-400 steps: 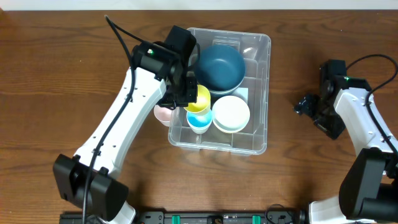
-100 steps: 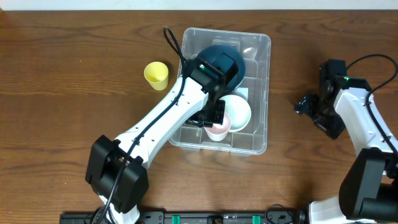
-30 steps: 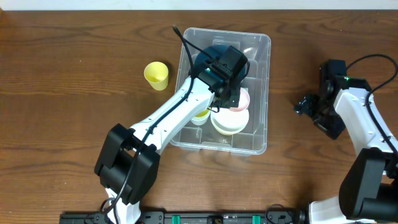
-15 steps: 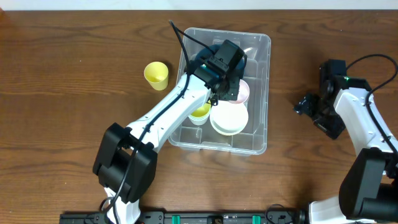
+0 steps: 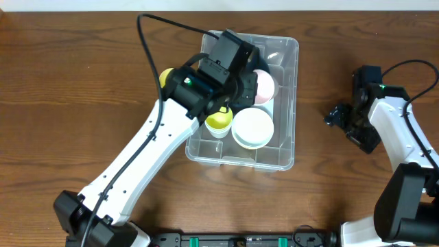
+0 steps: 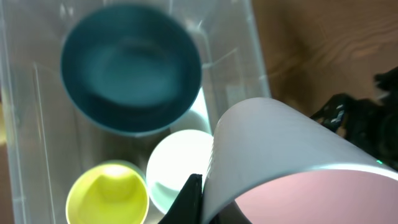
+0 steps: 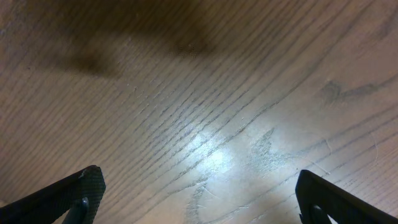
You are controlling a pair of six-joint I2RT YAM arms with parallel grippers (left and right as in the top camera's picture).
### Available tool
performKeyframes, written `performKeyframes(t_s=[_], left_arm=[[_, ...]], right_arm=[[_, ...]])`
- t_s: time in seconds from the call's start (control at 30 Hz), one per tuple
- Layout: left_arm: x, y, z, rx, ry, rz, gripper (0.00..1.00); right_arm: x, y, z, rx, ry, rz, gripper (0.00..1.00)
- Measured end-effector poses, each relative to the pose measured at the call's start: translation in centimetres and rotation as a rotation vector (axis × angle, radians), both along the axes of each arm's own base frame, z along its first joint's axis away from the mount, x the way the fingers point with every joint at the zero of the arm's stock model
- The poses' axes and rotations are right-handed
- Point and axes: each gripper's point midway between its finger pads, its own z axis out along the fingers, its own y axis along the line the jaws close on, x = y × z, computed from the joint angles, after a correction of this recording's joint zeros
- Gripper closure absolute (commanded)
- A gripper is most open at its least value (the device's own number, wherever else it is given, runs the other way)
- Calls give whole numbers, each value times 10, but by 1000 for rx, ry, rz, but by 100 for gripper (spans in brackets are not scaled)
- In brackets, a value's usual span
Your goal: Pack container
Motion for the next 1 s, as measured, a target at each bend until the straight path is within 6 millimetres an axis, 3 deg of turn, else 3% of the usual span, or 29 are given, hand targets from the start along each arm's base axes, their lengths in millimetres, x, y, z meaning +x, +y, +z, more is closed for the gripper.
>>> performKeyframes(t_s=[0.13, 0.37, 0.67, 1.0], left_arm=[[12, -9, -13, 5, -2, -6, 94], [33, -25, -60, 47, 41, -17, 93], [41, -31, -78, 62, 53, -24, 93], [48, -38, -123, 102, 117, -29, 93]], right_arm=[[0, 0, 0, 0, 0, 0, 1], [0, 0, 0, 0, 0, 0, 1], [0, 0, 0, 0, 0, 0, 1], [0, 0, 0, 0, 0, 0, 1]])
